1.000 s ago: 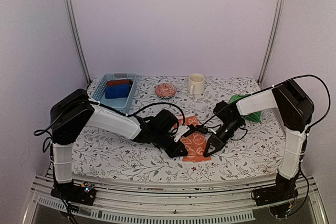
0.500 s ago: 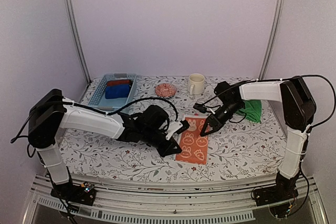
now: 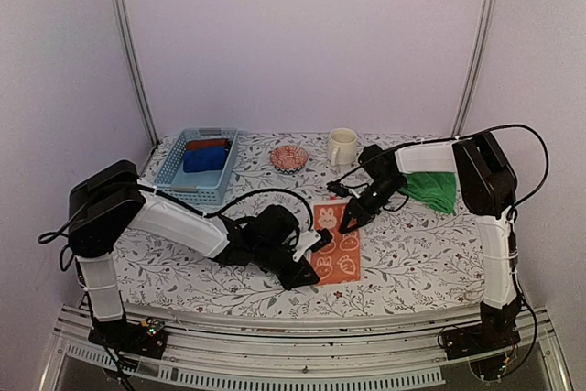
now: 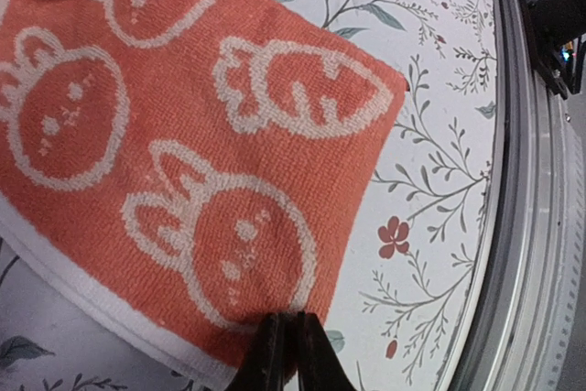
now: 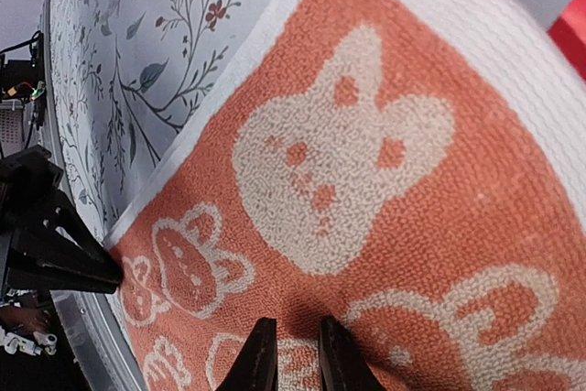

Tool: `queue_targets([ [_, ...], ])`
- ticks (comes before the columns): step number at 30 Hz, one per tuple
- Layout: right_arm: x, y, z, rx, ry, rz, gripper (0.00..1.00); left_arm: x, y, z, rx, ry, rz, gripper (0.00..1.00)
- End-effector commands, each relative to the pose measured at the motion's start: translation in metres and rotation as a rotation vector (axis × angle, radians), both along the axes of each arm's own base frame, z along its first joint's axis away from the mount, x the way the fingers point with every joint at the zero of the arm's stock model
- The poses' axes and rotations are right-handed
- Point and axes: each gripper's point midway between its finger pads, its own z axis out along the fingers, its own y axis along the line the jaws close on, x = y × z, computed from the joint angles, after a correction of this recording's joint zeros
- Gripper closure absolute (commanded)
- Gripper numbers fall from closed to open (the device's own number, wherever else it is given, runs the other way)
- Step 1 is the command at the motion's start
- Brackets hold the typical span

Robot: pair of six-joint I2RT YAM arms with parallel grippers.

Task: Roll the towels
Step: Rotate the towel at the center of the board.

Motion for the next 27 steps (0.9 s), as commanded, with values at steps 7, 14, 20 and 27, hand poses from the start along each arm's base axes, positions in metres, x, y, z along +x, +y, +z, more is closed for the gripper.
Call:
queue_targets([
  [7,0.021,0.024,-0.022,-0.038,-0.068,0.040,0.80,-0.015,0.018,-0.007,0.069,0.005,0.053,0.93],
  [14,0.011,0.023,0.016,0.039,-0.090,0.055,0.78,0.003,0.022,0.038,0.014,-0.120,0.124,0.84],
  [20,-0.010,0.026,0.115,0.244,-0.251,0.167,0.71,0.018,0.033,0.094,-0.075,-0.271,0.211,0.73],
  [27,-0.060,0.000,0.154,0.332,-0.497,0.331,0.64,0.029,0.042,0.144,-0.157,-0.441,0.238,0.37],
])
